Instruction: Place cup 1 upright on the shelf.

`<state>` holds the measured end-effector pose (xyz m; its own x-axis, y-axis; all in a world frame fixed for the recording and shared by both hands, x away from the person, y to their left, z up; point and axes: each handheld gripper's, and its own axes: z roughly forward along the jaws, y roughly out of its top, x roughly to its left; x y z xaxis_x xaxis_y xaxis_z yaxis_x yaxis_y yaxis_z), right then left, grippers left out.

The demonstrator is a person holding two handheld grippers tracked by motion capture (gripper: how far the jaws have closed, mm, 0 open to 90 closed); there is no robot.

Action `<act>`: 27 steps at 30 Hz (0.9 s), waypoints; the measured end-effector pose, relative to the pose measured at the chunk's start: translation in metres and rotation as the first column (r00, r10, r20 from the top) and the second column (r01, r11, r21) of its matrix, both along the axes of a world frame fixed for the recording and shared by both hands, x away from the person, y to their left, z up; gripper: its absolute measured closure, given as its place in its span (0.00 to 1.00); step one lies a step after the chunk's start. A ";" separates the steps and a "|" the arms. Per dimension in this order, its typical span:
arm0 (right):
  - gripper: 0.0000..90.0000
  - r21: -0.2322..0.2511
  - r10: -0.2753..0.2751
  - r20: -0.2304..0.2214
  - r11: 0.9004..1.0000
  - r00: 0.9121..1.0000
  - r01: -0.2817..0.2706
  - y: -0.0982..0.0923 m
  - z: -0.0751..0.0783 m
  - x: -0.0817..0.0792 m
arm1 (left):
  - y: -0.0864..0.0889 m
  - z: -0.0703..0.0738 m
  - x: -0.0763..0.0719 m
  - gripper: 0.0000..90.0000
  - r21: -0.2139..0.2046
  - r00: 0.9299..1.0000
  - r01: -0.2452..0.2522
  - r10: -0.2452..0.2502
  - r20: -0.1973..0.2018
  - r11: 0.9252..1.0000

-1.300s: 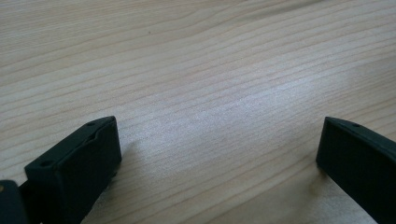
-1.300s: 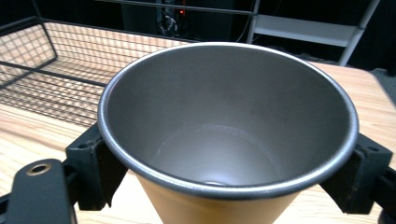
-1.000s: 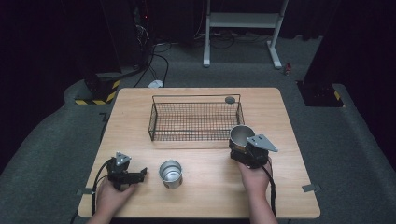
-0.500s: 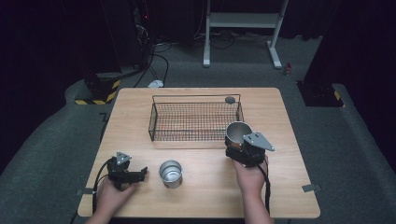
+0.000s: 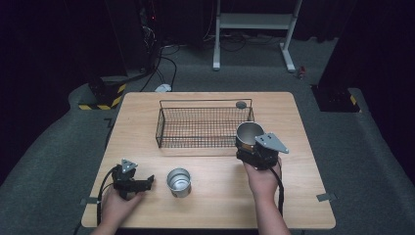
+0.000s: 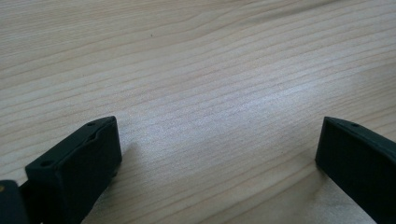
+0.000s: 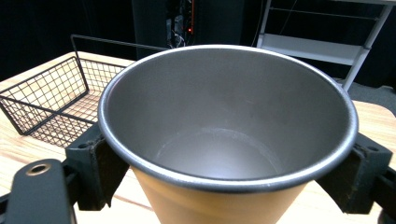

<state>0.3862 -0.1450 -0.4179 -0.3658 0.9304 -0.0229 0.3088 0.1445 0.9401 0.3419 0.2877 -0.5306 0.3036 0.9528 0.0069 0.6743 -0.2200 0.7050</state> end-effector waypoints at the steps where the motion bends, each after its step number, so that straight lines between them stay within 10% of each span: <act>1: 0.15 0.000 0.000 0.004 1.000 1.000 0.000 0.000 0.000 0.001 | 0.000 0.000 0.000 0.01 0.000 1.000 0.000 0.000 0.000 1.000; 27: 0.15 0.018 0.017 -0.008 1.000 1.000 -0.017 0.030 0.022 0.046 | 0.000 0.000 0.001 0.01 -0.008 1.000 -0.006 0.006 0.005 1.000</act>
